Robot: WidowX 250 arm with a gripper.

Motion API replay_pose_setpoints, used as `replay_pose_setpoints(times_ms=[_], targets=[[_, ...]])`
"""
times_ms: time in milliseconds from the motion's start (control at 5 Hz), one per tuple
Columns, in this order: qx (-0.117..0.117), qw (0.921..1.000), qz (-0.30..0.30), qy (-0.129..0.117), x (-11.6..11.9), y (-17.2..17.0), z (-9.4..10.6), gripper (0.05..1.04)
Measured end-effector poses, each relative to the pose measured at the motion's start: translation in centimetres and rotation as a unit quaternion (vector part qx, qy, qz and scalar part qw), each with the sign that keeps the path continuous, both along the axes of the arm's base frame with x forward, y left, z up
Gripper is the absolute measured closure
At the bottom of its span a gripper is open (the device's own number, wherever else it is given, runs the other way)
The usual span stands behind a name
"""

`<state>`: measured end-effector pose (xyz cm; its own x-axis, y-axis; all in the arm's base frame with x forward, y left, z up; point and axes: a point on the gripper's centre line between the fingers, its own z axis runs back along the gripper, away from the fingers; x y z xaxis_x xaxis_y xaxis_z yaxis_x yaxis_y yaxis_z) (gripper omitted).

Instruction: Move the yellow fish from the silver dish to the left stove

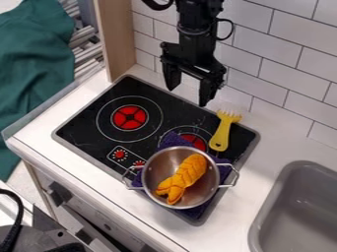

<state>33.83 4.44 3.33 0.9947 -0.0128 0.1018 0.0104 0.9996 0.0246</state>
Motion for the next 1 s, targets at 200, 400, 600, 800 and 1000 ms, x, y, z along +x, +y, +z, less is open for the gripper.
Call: replay_pose_setpoints(times_ms=[200,400,600,800,1000], targets=[[-0.004,0.9998,0.0,0.02,-0.6,-0.2,-1.2,0.082],[-0.009,0.9996,0.009,0.024,-1.3,-0.4,-1.6,0.082],[-0.011,0.9998,0.016,0.002,-2.8,-0.7,0.1,0.082],[0.008,0.9996,0.026,0.002,-5.4,-0.5,1.7,0.082],[0.009,0.9996,0.024,0.013,-8.0,-0.7,1.8,0.082]])
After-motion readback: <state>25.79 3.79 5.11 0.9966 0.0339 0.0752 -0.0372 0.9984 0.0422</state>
